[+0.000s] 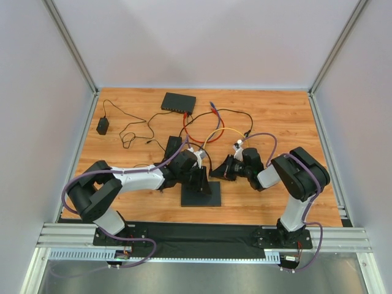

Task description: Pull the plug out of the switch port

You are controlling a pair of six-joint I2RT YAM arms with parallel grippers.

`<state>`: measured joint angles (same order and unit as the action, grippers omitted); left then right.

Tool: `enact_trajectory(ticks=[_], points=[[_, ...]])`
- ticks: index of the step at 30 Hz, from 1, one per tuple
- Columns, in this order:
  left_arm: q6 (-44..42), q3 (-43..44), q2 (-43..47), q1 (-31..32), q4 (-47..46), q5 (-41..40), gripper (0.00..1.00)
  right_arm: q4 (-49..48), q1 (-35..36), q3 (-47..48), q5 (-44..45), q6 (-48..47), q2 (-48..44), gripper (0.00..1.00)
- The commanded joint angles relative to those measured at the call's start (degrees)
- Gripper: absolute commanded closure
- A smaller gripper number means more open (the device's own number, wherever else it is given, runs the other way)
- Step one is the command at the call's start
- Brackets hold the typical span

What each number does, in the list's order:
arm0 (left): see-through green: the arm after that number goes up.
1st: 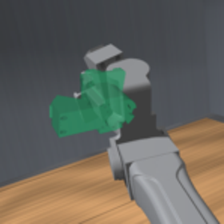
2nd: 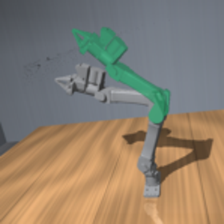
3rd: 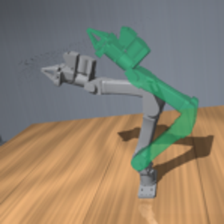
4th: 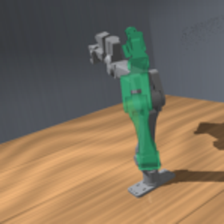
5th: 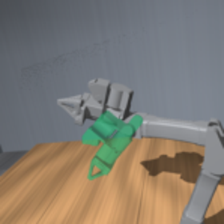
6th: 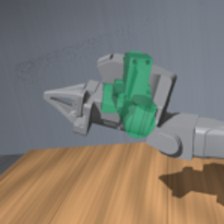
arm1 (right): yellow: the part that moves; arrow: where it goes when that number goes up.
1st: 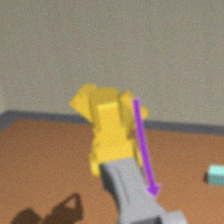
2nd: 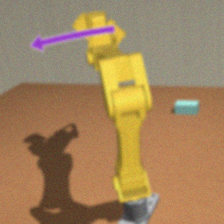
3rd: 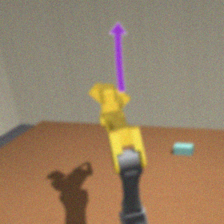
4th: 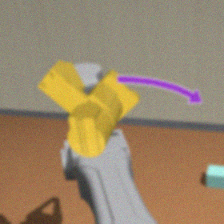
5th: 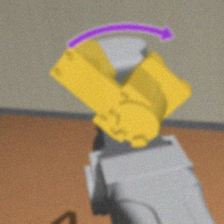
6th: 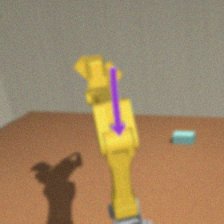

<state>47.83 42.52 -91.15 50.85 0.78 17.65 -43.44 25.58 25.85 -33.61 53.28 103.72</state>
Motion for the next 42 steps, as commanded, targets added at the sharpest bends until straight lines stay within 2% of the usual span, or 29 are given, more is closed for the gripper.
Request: enact_trajectory(ticks=[1, 3, 7, 12, 16, 21, 25, 30, 36, 39, 40, 42], points=[[-2.04, -4.64, -5.35, 0.83, 7.75, -4.73, 0.61, 3.17, 0.17, 1.83, 4.25, -2.56, -2.20, 1.00], [-2.48, -4.47, -3.95, 0.83, 8.19, -4.56, 0.60, 8.08, 0.25, 4.03, 4.86, -3.09, -3.52, 1.00], [-3.27, -3.59, 2.98, 0.83, 10.47, -4.47, 0.52, 16.97, 0.17, 6.58, 5.04, -3.00, -8.08, 1.00], [-5.81, 2.90, 17.83, 0.83, 21.88, -8.32, 0.38, 21.81, 0.08, 11.05, 4.52, -4.32, -10.64, 1.00], [-8.46, 11.96, 28.10, 0.83, 31.29, -14.73, 0.28, 27.85, -0.01, 13.17, 4.95, -6.78, -13.19, 1.00], [-9.43, 17.15, 37.35, 0.65, 40.17, -21.94, 0.26, 35.26, -0.01, 15.20, 8.73, -12.22, -20.12, 1.00], [-9.34, 17.07, 45.25, 0.65, 42.72, -27.39, 0.26, 40.00, -0.01, 18.44, 8.82, -13.55, -25.84, 1.00], [-9.60, 14.53, 49.58, 0.65, 43.87, -30.83, 0.25, 46.31, -1.50, 24.59, 8.38, -12.33, -32.86, 1.00], [-7.94, 10.31, 49.93, 0.65, 42.82, -27.42, 0.25, 51.60, -10.98, 31.72, 9.34, -7.84, -38.68, 1.00], [-6.79, 7.76, 50.11, 0.65, 40.27, -24.95, 0.25, 52.93, -19.41, 32.69, 9.00, -3.98, -40.09, 1.00], [-6.53, 7.32, 50.20, 0.65, 39.40, -24.42, 0.25, 52.24, -24.22, 32.17, 7.69, -2.66, -40.35, 1.00], [-6.09, 6.44, 50.20, 0.65, 38.78, -23.19, 0.25, 50.31, -29.08, 30.50, 7.15, 1.64, -41.14, 1.00]])
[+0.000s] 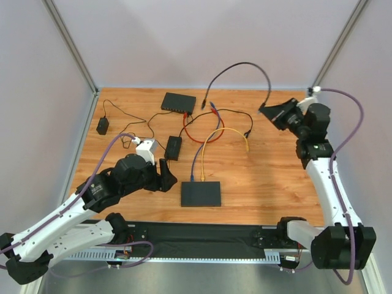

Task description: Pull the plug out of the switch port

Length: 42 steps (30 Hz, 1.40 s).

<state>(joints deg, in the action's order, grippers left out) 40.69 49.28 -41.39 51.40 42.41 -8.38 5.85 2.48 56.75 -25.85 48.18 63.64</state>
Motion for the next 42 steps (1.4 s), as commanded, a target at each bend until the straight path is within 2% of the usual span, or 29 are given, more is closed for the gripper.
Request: enact_trajectory(ticks=[1, 7, 10, 16, 20, 23, 30, 32, 33, 37, 42], points=[[1.15, -0.58, 0.43, 0.11, -3.38, 3.28, 0.25, 0.66, -9.74, -0.85, -0.26, 7.97, -1.15, 1.00], [1.94, -1.81, 0.69, 0.11, -4.44, 5.13, 0.25, -3.64, -20.39, -6.55, 3.24, 13.25, -0.36, 1.00], [2.55, -2.34, 0.87, 0.11, -4.44, 5.39, 0.25, -3.39, -22.95, -7.79, 6.41, 10.80, 0.35, 1.00], [2.82, -3.31, 0.96, 0.19, -4.88, 6.10, 0.25, -5.32, -29.53, -14.90, 6.42, 9.30, 2.98, 1.00], [2.91, -4.10, 0.61, 0.11, -5.67, 6.45, 0.25, -6.64, -31.57, -19.57, 6.77, 6.58, 4.12, 1.00], [2.82, -4.10, -0.45, 0.11, -6.38, 7.06, 0.25, -3.24, -31.75, -21.51, 9.40, 3.60, 4.39, 1.00], [3.08, -4.54, -1.77, 0.11, -8.13, 8.03, 0.25, 4.51, -31.92, -23.70, 16.52, -2.82, 4.39, 0.83], [3.08, -4.80, -1.94, 0.11, -8.31, 8.03, 0.25, 5.14, -32.36, -24.32, 17.50, -3.45, 4.91, 0.72], [3.17, -4.80, -2.12, 0.11, -8.49, 8.03, 0.25, 4.62, -32.71, -24.58, 16.97, -4.14, 5.27, 0.61], [3.17, -5.07, -2.38, 0.11, -8.66, 8.03, 0.25, 6.10, -33.33, -23.18, 14.51, -6.87, 6.77, 0.53], [3.17, -5.86, -2.73, 0.11, -9.19, 7.77, 0.25, 10.91, -30.00, -18.89, 13.54, -11.79, 2.03, 0.45]])
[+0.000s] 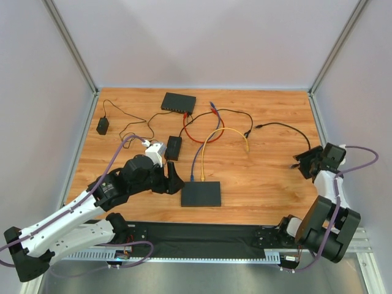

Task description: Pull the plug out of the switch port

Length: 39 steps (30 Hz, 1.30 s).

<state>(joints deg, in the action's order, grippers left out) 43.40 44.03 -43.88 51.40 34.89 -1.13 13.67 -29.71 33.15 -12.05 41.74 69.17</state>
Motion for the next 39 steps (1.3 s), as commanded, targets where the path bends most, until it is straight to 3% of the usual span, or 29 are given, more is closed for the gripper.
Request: enact_trajectory(ticks=[1, 6, 9, 15, 18, 24, 27, 39], points=[[0.63, -0.96, -0.33, 0.11, -1.85, 0.51, 0.25, 4.07, 4.99, 5.69, -0.95, -6.39, -5.17, 0.43], [3.35, -2.81, -3.92, 0.11, -5.18, 0.60, 0.26, 8.39, 18.61, 11.58, -3.59, -12.55, -8.08, 0.22], [4.85, -2.72, -7.27, 0.11, -6.77, 0.77, 0.27, 8.48, 32.12, 13.52, -7.26, -15.89, -7.73, 0.23], [6.87, -4.39, -12.02, 0.11, -12.03, 2.97, 0.29, 5.76, 50.24, 14.93, -13.86, -17.39, -1.33, 0.27], [8.37, -5.79, -14.30, -0.07, -15.03, 3.85, 0.30, 1.28, 55.09, 14.84, -19.29, -16.78, 5.51, 0.29], [8.46, -6.32, -19.05, -1.82, -17.93, 6.04, 0.32, -1.71, 58.63, 18.35, -28.54, -17.30, 19.40, 0.44], [8.72, -6.94, -20.98, -2.79, -19.95, 7.63, 0.33, -3.56, 58.81, 18.53, -30.21, -17.39, 23.45, 0.45], [9.60, -8.52, -28.80, -3.58, -27.07, 11.23, 0.40, -12.62, 58.89, 17.74, -34.79, -13.52, 31.99, 0.61]])
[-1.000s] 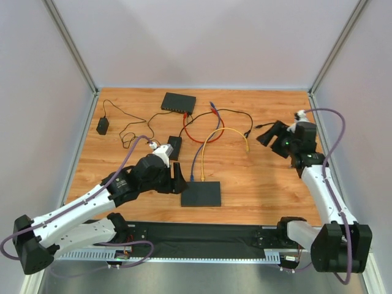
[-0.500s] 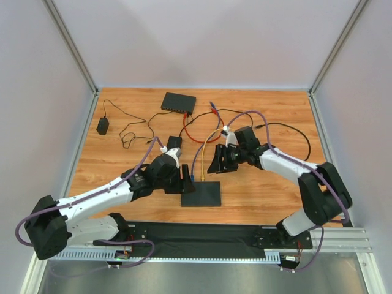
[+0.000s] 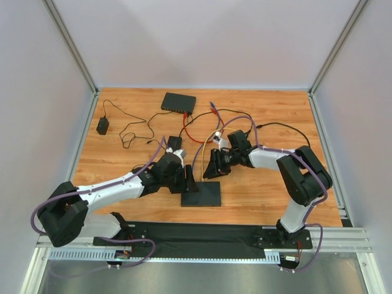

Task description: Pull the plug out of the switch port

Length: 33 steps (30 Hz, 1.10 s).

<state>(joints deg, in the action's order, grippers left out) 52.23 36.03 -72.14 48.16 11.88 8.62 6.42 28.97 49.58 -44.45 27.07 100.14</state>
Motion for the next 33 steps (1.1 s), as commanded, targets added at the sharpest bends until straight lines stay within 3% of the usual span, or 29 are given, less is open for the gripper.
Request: enact_trajectory(ticks=[1, 5, 33], points=[[0.77, -0.52, -0.98, -0.35, -4.14, 1.66, 0.40, -5.45, 0.12, 1.57, -2.49, 1.14, 1.46, 0.62], [1.21, -1.22, -2.30, -0.26, -5.28, 2.10, 0.42, -5.71, 0.12, 2.18, -2.22, 1.23, 4.09, 0.71], [2.18, -4.04, -3.62, -0.35, -8.19, 3.77, 0.44, -6.68, 0.12, 2.54, -4.15, -0.88, 9.11, 0.70]])
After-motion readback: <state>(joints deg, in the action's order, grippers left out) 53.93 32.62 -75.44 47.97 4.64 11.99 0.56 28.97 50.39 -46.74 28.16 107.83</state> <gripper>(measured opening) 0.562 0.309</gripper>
